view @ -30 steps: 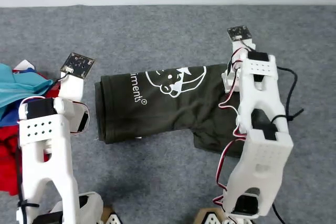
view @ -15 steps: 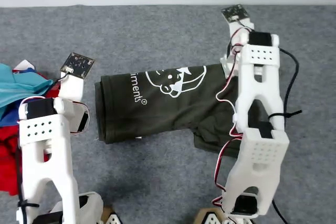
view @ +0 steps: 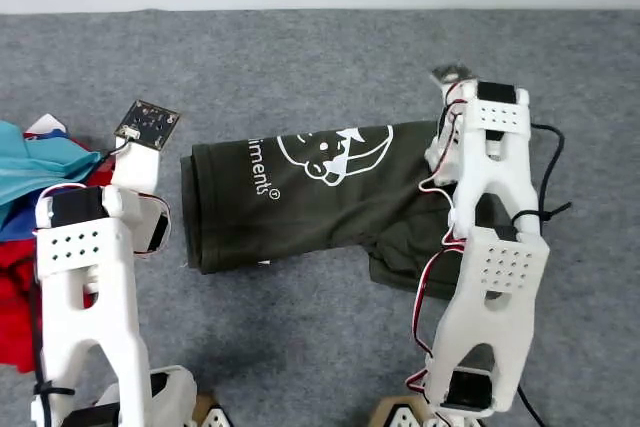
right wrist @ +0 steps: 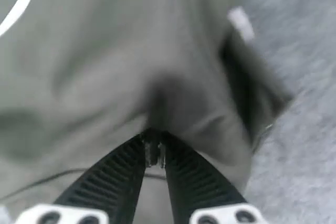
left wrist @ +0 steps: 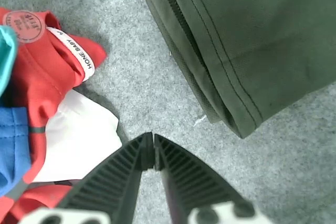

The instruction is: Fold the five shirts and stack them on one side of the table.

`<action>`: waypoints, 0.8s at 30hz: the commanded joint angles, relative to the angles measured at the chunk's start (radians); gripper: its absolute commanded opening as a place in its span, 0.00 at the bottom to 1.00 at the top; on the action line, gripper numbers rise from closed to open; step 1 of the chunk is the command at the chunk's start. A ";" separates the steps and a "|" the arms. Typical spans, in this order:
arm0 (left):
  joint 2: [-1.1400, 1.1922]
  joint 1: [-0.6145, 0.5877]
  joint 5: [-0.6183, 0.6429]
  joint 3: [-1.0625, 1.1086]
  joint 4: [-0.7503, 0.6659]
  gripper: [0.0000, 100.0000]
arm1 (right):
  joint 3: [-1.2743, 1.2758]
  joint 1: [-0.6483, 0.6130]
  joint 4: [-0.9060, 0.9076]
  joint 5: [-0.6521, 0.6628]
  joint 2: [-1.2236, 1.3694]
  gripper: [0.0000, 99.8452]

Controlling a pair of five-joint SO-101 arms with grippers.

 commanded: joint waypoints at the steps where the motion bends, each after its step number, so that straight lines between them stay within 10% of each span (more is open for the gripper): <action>1: -0.026 0.002 -0.002 -0.004 -0.009 0.01 | -0.058 -0.031 0.128 0.009 -0.016 0.02; 24: -0.037 0.000 -0.002 -0.013 0.020 0.01 | 0.384 0.081 0.223 0.014 -0.561 0.03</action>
